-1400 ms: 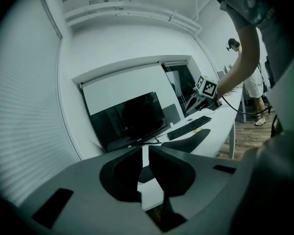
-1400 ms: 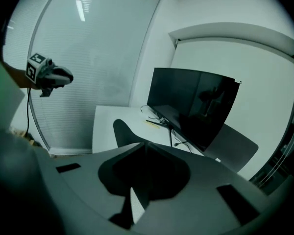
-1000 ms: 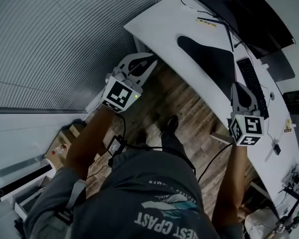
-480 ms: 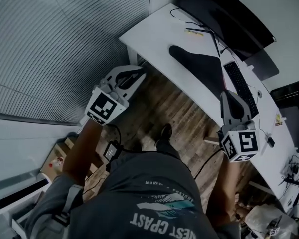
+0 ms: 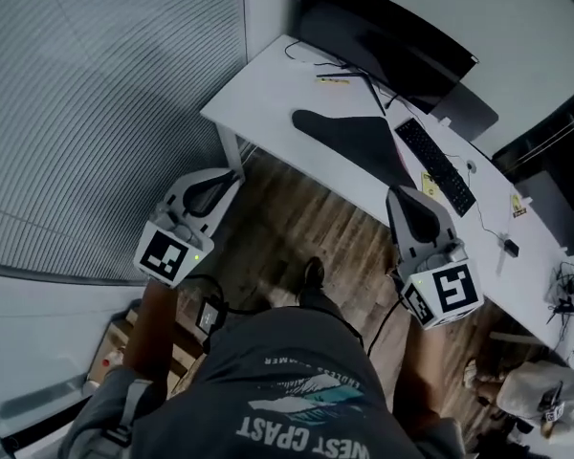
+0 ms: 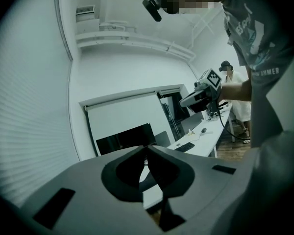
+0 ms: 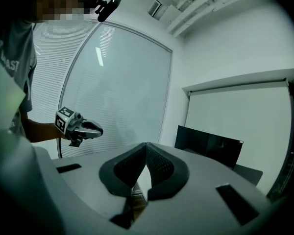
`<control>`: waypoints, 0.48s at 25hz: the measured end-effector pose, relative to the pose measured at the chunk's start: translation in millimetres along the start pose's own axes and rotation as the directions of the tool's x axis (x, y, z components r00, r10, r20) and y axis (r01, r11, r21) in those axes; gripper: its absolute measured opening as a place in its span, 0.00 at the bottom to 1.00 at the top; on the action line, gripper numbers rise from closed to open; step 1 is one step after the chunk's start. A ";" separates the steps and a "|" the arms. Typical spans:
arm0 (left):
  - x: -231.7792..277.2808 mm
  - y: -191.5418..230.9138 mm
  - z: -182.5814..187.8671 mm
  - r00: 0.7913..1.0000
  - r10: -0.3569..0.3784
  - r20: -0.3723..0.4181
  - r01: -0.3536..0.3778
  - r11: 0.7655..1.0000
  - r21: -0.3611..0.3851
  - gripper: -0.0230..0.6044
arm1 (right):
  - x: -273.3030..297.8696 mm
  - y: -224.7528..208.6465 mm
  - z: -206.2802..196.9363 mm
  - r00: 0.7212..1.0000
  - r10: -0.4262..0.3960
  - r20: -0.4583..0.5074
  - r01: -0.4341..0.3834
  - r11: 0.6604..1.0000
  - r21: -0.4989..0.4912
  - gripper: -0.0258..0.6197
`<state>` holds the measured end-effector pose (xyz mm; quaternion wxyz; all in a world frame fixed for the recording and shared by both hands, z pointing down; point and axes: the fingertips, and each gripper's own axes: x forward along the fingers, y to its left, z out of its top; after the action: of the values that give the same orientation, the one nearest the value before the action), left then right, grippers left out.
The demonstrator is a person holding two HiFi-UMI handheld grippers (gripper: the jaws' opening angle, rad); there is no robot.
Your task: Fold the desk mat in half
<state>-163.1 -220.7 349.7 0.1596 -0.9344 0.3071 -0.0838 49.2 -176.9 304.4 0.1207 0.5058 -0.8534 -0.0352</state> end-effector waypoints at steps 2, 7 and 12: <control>-4.0 -1.7 11.1 1.000 -0.009 0.009 0.009 1.000 -0.006 0.09 | -3.8 1.3 7.4 1.000 -0.002 0.005 0.002 1.000 0.005 0.08; -16.1 -12.4 13.2 0.999 -0.045 0.016 0.045 0.999 -0.030 0.09 | -8.4 12.0 4.9 1.000 -0.021 -0.010 0.022 1.000 0.002 0.08; -21.0 -19.5 3.9 0.998 -0.065 0.009 0.065 0.997 -0.036 0.09 | -12.4 21.7 -5.3 0.999 -0.027 -0.031 0.027 1.000 0.015 0.08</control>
<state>-168.2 -192.2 351.7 0.1410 -0.9470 0.2774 -0.0799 37.7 -155.2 311.3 0.1295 0.5188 -0.8447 -0.0225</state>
